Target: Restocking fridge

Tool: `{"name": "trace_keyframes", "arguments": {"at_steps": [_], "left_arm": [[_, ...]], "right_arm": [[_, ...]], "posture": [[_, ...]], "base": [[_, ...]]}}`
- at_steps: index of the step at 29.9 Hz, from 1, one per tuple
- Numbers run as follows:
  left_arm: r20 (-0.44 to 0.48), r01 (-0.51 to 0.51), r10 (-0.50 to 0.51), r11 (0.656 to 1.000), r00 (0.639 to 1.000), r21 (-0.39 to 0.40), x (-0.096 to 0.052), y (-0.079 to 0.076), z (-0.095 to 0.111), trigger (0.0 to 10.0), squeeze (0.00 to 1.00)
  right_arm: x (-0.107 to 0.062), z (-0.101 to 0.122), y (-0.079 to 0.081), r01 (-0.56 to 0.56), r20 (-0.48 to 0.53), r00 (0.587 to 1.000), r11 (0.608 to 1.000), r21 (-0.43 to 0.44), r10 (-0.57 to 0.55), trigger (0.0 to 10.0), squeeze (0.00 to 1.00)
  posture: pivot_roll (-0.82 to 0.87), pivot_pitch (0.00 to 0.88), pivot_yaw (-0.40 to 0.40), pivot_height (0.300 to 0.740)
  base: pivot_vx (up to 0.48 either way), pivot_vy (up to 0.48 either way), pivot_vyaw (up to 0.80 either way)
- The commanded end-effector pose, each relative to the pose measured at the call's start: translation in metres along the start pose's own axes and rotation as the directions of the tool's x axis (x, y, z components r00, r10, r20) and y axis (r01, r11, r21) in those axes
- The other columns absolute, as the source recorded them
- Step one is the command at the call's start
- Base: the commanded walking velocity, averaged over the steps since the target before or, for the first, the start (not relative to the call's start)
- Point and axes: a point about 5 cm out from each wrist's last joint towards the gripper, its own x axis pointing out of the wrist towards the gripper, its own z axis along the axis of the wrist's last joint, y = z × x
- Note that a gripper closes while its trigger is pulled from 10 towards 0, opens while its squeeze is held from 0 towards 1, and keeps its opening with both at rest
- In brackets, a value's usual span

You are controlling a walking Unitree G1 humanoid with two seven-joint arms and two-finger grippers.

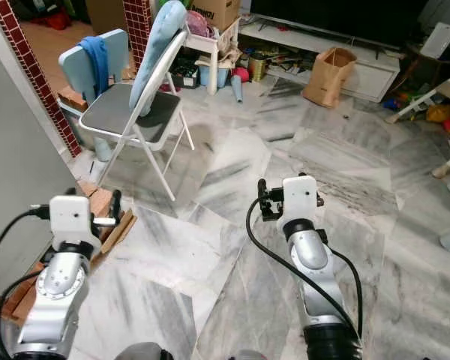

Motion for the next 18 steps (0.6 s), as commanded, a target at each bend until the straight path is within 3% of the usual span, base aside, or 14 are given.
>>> {"name": "trace_keyframes", "arguments": {"at_steps": [1,12,18], "left_arm": [[0.014,-0.015,0.015,1.0,1.0,0.01,-0.004,0.005,0.001,10.0,0.0],[-0.004,0.014,-0.013,1.0,1.0,0.016,-0.002,0.006,0.001,10.0,0.0],[-0.039,0.002,0.0,0.999,0.999,0.033,-0.01,0.015,-0.005,10.0,0.0]], "right_arm": [[0.0,-0.003,0.001,-0.01,-0.017,1.0,1.0,0.003,0.01,10.0,0.0],[-0.006,-0.009,-0.002,0.029,-0.029,0.999,0.999,0.015,-0.029,10.0,0.0],[-0.007,-0.009,-0.012,0.071,-0.019,0.997,0.997,0.009,-0.071,10.0,0.0]], "posture": [[0.12,0.007,-0.08,0.74],[0.12,0.01,-0.055,0.74],[0.1,0.023,-0.018,0.74]], "base": [[0.0,0.0,0.0],[0.0,0.0,0.0],[0.0,0.48,0.0]]}}
